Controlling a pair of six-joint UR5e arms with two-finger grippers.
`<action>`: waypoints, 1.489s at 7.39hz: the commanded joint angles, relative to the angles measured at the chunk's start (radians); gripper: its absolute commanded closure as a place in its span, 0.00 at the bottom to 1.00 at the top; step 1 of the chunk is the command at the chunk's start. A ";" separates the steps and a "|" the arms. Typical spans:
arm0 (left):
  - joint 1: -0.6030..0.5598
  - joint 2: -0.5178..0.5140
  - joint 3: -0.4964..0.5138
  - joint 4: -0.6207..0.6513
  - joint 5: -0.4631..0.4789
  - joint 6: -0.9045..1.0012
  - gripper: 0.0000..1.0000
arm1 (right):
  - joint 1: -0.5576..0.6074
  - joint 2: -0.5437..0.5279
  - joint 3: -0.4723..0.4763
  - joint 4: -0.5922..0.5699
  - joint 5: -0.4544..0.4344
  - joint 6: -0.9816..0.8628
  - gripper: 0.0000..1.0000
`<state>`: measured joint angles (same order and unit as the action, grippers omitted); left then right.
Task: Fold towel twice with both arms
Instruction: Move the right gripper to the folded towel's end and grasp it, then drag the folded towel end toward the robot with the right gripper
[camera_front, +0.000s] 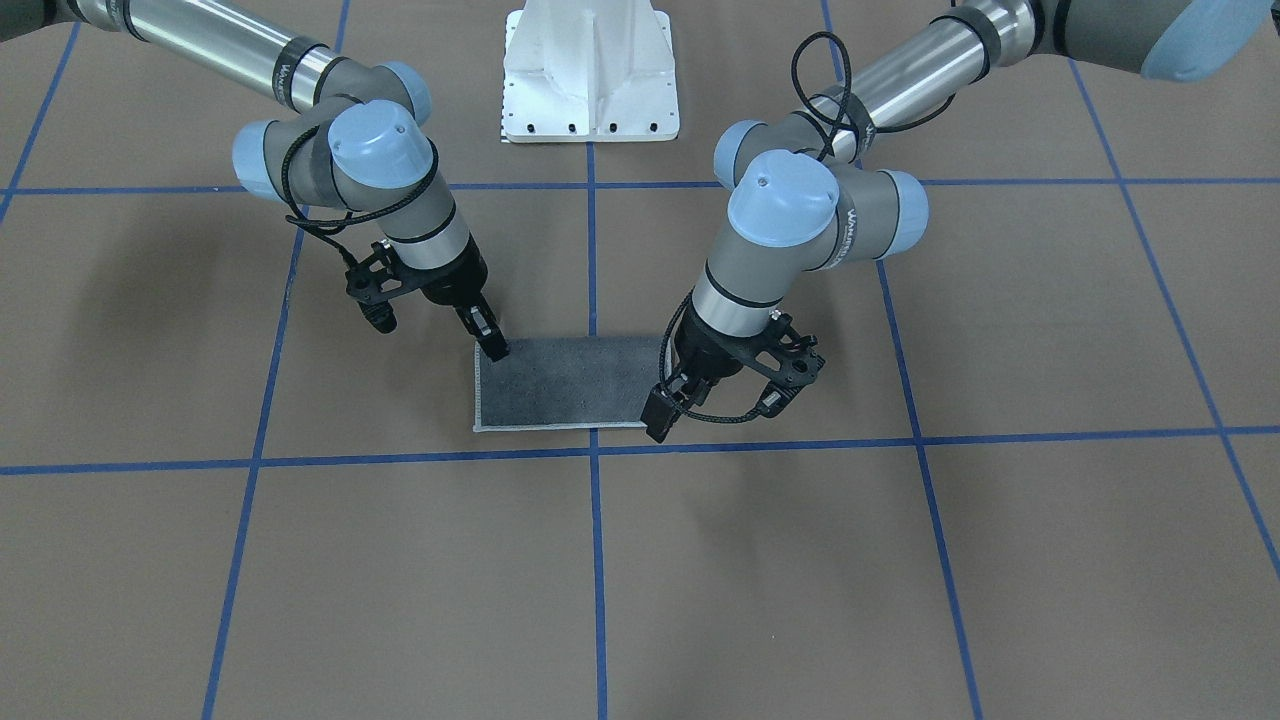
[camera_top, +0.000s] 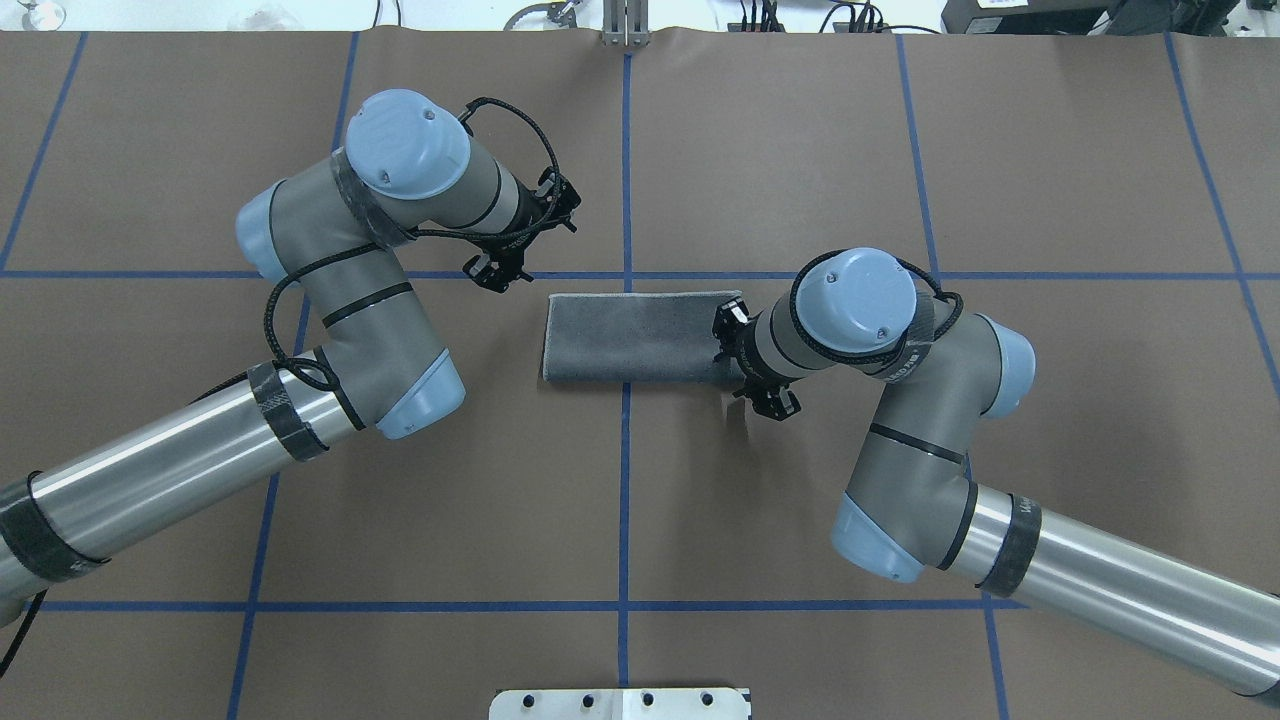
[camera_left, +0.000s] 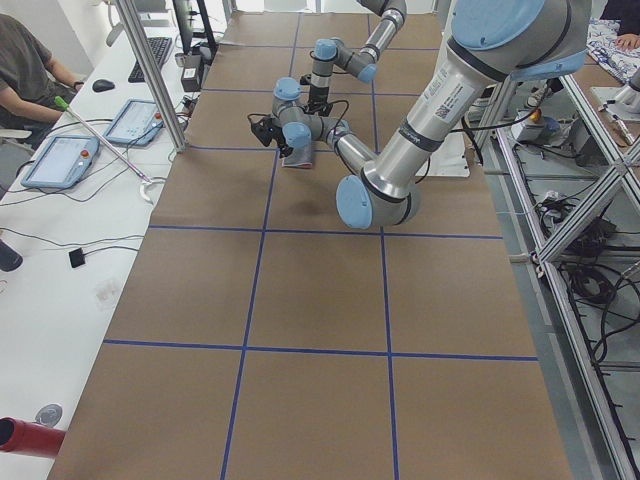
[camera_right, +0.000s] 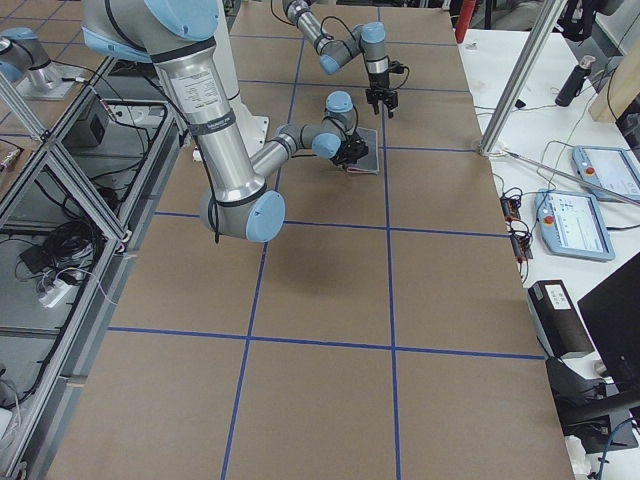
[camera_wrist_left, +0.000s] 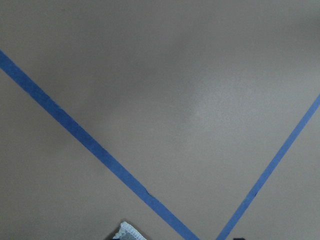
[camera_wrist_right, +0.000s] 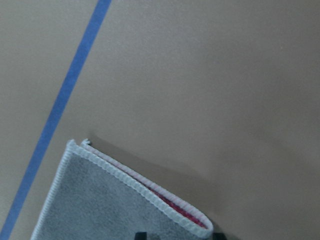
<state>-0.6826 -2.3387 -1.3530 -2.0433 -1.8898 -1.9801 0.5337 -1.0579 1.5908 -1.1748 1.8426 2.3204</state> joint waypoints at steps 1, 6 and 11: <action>0.002 -0.001 -0.001 0.002 0.000 -0.003 0.20 | -0.003 0.001 0.000 0.000 0.000 0.002 0.66; 0.000 -0.005 -0.001 0.002 0.000 -0.005 0.20 | -0.001 -0.011 0.012 0.000 0.000 0.004 1.00; 0.000 -0.013 -0.014 0.003 -0.003 -0.005 0.20 | -0.134 -0.062 0.179 -0.014 0.006 0.054 1.00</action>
<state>-0.6826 -2.3489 -1.3596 -2.0426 -1.8912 -1.9849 0.4565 -1.1056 1.7241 -1.1875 1.8492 2.3425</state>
